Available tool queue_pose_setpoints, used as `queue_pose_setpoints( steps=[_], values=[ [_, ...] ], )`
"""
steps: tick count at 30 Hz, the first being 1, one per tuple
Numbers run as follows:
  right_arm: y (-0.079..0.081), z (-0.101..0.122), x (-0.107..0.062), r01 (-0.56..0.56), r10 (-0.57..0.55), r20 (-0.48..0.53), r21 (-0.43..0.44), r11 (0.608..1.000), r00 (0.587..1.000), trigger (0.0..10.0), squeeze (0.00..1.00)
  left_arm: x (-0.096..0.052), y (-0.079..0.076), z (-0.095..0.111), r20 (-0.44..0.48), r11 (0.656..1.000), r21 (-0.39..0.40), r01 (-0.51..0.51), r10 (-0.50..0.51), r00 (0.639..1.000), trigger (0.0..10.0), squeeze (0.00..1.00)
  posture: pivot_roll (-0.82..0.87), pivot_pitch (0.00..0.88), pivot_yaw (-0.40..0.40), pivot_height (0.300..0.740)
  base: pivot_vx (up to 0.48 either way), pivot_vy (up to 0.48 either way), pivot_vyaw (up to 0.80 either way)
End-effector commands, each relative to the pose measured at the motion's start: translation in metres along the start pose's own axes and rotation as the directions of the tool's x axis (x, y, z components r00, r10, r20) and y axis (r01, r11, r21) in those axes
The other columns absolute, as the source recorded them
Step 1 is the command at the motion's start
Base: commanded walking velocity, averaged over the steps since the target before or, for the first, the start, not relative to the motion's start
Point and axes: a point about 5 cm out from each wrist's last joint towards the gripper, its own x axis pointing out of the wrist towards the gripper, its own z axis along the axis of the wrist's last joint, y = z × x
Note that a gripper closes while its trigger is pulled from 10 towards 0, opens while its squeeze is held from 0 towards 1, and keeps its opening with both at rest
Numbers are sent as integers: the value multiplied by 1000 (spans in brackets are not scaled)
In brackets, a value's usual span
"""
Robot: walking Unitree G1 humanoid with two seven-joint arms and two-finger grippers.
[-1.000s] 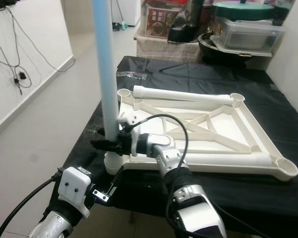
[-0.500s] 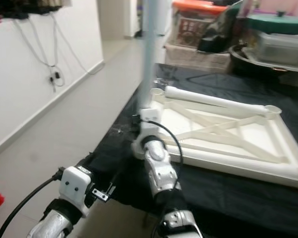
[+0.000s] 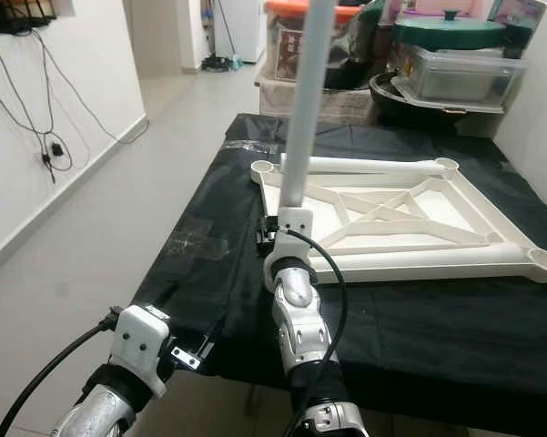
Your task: Building children table
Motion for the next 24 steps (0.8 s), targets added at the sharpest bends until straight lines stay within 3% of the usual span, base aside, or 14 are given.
queue_pose_setpoints(
  steps=[1, 2, 6, 7, 8, 9, 10, 12, 15, 16, 19, 20, 22, 24],
  values=[
    [10, 7, 6, -176, 176, 15, 43, 983, 984, 10000, 0, -1, -1, -4, -12, 1000, -4, 3, -3, 1000, 10000, 0, 119, 14, -50, 740, 0, 0, 0],
    [7, 8, 8, -277, 277, -4, 64, 959, 961, 10000, 0, -2, -1, -5, -13, 1000, -4, 4, -4, 1000, 10000, 0, 117, 6, -53, 740, 0, 0, 0],
    [5, 9, 8, -336, 339, -16, 82, 938, 941, 10000, 0, -2, -1, -5, -13, 1000, -4, 5, -5, 1000, 10000, 0, 117, 6, -53, 740, 0, 0, 0],
    [4, 11, 7, -488, 493, -49, 78, 869, 869, 10000, 0, -2, -1, -5, -13, 1000, -4, 6, -6, 1000, 10000, 0, 116, 0, -54, 740, 0, 0, 0],
    [4, 11, 7, -488, 493, -49, 78, 869, 869, 10000, 0, -2, -1, -5, -13, 1000, -4, 6, -6, 1000, 10000, 0, 116, 0, -54, 740, 0, 0, 0],
    [3, 14, 5, -626, 631, -83, 85, 775, 771, 10000, 0, -2, -1, -6, -14, 1000, -3, 9, -9, 1000, 10000, 0, 118, 0, -56, 740, 0, 0, 0],
    [3, 14, 5, -626, 631, -83, 85, 775, 771, 10000, 0, -2, -1, -6, -14, 1000, -3, 9, -9, 1000, 10000, 0, 118, 0, -56, 740, 0, 0, 0],
    [6, 19, -1, -811, 815, -128, 95, 577, 565, 10000, 0, -3, -2, -7, -14, 1000, -2, 15, -15, 1000, 10000, 0, 125, 0, -60, 740, 0, 0, 0],
    [10, 20, -2, -850, 852, -139, 92, 518, 504, 10000, 0, -3, -3, -7, -15, 1000, -1, 18, -18, 1000, 10000, 0, 128, 0, -61, 740, 0, 0, 0],
    [23, 17, -2, -900, 898, -163, 95, 426, 408, 10000, 0, -3, -4, -7, -15, 1000, 0, 22, -22, 1000, 10000, 0, 131, 0, -64, 740, 0, 0, 0],
    [30, 14, 0, -919, 914, -183, 92, 383, 363, 10000, 0, -3, -4, -7, -15, 1000, 1, 23, -23, 1000, 10000, 0, 131, 0, -64, 740, 0, 0, 0],
    [36, 9, 2, -907, 900, -192, 85, 412, 391, 0, 0, -3, -4, -8, -15, 1000, 2, 23, -22, 1000, 10000, 0, 136, 0, -68, 740, 0, 0, 0],
    [39, 6, 3, -898, 890, -201, 78, 432, 411, 0, 0, -2, -4, -8, -15, 1000, 3, 22, -22, 1000, 10000, 0, 136, 0, -68, 740, 0, 0, 0],
    [41, -2, 8, -841, 823, -222, 25, 541, 523, 0, 0, -2, -4, -8, -14, 1000, 4, 18, -18, 1000, 10000, 0, 135, 0, -66, 740, 0, 0, 0]
  ],
)
